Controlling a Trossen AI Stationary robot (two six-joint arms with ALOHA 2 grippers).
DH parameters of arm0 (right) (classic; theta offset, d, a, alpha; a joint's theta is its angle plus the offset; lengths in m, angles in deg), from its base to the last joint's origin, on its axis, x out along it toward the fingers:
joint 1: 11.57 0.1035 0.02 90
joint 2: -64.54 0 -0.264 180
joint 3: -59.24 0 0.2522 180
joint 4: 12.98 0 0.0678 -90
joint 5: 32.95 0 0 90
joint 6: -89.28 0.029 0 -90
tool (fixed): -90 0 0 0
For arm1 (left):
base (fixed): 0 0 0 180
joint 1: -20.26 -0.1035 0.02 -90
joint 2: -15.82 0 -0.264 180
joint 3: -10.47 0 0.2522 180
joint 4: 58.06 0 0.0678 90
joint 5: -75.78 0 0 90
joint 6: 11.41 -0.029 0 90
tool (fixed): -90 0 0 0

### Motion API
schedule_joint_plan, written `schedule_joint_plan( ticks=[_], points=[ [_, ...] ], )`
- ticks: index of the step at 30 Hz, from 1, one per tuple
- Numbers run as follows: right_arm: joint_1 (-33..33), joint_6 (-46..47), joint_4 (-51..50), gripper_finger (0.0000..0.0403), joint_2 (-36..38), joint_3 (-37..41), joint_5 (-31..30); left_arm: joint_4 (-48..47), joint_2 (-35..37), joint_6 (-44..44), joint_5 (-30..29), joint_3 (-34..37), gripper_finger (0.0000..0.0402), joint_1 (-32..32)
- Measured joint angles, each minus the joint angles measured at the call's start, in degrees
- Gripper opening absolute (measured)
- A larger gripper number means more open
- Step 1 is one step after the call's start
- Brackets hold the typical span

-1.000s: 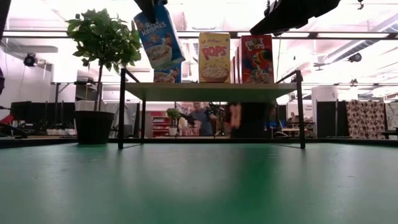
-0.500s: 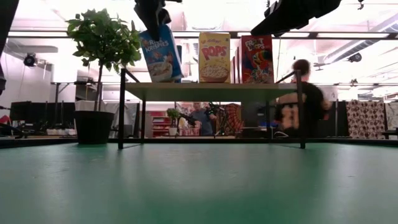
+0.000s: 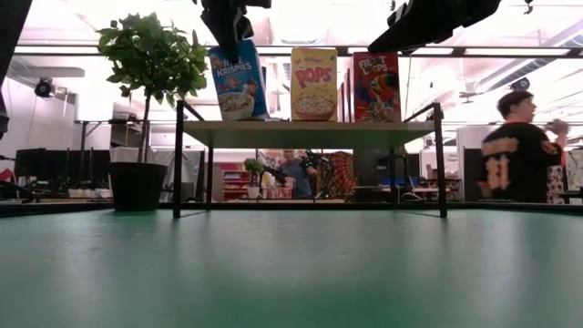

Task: Stack cereal on shelf
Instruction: Put the blue cereal box on the shelf aligned with the other blue cereal boxes

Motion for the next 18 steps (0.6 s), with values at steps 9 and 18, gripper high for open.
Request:
schedule_joint_plan(
  ticks=[9,18],
  points=[
    [0.0,0.0,0.0,0.0009,0.0,0.0,0.0,0.55,-0.09,-0.85,-0.03,-1.68,0.0165,-0.04],
    [0.0,0.0,0.0,0.0009,0.0,0.0,0.0,0.18,-0.09,-0.81,-0.03,-4.96,0.0165,-0.02]
  ],
)
